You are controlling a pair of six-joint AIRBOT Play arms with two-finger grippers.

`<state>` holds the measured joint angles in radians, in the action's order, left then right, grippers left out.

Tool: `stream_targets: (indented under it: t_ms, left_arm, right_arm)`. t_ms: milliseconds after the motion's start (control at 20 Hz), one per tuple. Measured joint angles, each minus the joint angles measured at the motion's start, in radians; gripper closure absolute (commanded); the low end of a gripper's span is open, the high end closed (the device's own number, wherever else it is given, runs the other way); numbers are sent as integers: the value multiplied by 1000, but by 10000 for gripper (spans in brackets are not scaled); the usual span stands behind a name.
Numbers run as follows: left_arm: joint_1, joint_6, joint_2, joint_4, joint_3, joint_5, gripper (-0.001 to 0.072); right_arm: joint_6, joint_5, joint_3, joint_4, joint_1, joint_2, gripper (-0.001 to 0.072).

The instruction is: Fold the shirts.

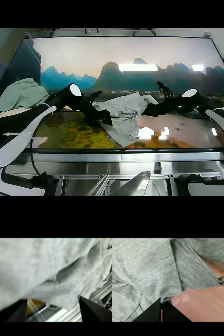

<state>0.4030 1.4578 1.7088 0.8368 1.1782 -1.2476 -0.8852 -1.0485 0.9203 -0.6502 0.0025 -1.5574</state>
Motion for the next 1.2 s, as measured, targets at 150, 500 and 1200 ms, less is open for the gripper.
stream_targets:
  t_ms: [150,500,1200]
  left_arm:
    - [24,-10,63,-33,69,22,479]
    - [22,-45,59,-48,206,-61,701]
    - [-165,-64,-490,-55,526,-336,694]
  right_arm:
    - [3,0,0,0,0,0,693]
    - [18,-28,7,-1,-27,74,695]
    - [120,49,291,288,-339,925,695]
